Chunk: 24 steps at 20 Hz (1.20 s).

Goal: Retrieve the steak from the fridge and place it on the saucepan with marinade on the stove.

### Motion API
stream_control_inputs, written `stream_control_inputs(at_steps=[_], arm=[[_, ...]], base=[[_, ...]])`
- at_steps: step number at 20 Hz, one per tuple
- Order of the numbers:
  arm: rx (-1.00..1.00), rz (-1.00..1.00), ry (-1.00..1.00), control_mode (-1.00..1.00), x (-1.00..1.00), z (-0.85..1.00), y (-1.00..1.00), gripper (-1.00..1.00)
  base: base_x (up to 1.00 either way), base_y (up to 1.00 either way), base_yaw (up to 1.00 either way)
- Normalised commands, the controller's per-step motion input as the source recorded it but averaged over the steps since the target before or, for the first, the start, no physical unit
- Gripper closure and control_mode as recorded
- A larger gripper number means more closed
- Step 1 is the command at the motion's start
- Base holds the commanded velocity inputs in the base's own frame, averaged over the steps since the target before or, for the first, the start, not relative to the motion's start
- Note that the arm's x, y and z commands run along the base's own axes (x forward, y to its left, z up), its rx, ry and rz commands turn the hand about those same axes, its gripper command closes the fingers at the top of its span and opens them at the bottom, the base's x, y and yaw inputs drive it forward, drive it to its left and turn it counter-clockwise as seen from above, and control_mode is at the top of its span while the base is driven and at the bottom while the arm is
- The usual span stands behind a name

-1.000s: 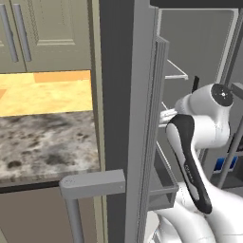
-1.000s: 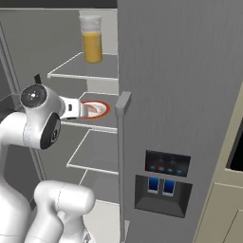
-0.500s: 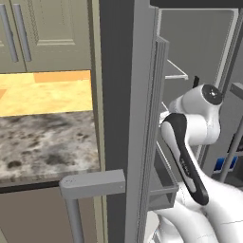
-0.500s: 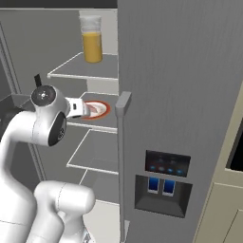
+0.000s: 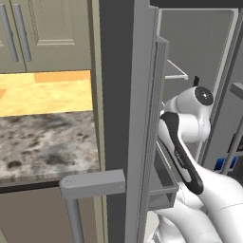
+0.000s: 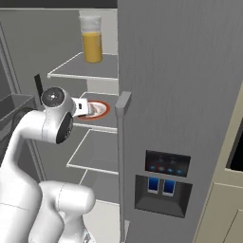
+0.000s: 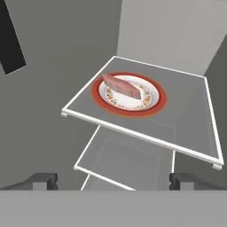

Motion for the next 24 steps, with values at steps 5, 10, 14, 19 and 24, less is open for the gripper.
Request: stream_control_inputs(at_steps=[5, 10, 14, 19, 24], arm=[[0.0, 0.01, 0.0, -1.0, 0.49, -0.04, 0.0, -1.0], [0.0, 0.07, 0.0, -1.0, 0.44, -0.14, 0.0, -1.0], [0.0, 0.11, 0.0, -1.0, 0.47, -0.22, 0.02, -1.0], [-0.03, 0.09, 0.02, -1.0, 0.46, -0.29, 0.16, -1.0], [-0.05, 0.03, 0.09, -1.0, 0.49, -0.16, 0.27, -1.0]], base=[[0.0, 0.0, 0.0], [0.0, 0.0, 0.0], [0.0, 0.0, 0.0], [0.0, 0.0, 0.0], [0.0, 0.0, 0.0]])
